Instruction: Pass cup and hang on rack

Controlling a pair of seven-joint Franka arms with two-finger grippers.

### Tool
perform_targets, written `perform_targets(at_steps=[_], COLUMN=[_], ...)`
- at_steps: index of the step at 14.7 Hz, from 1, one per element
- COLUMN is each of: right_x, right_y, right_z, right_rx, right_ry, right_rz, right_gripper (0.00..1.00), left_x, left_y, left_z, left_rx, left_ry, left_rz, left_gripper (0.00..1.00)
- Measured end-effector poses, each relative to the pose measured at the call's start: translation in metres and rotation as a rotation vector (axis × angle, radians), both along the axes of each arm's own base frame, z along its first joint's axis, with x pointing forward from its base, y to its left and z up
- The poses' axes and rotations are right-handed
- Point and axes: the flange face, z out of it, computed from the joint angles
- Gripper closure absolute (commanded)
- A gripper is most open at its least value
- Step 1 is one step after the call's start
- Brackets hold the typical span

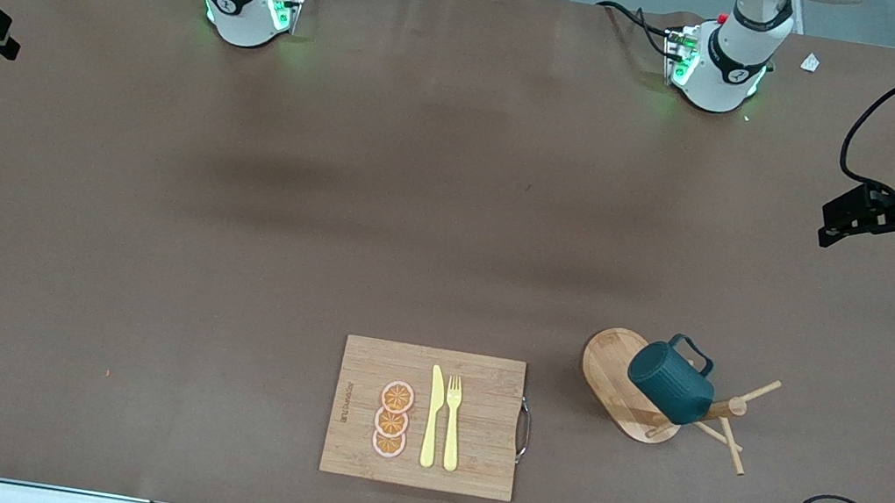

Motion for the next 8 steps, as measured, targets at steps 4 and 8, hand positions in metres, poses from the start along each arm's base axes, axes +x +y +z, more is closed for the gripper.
perform_targets(at_steps=[4,8], right_x=[0.0,0.0], right_y=[0.0,0.0], right_z=[0.0,0.0], right_rx=[0.0,0.0], right_ry=[0.0,0.0], right_rz=[0.0,0.0], right_gripper=[0.0,0.0], left_x=[0.0003,0.0006], left_y=[0.0019,-0.0021], left_z=[0.0014,0.0022], left_rx=[0.0,0.0], left_ry=[-0.003,-0.005], left_rz=[-0.007,-0.012], left_gripper=[0.0,0.0])
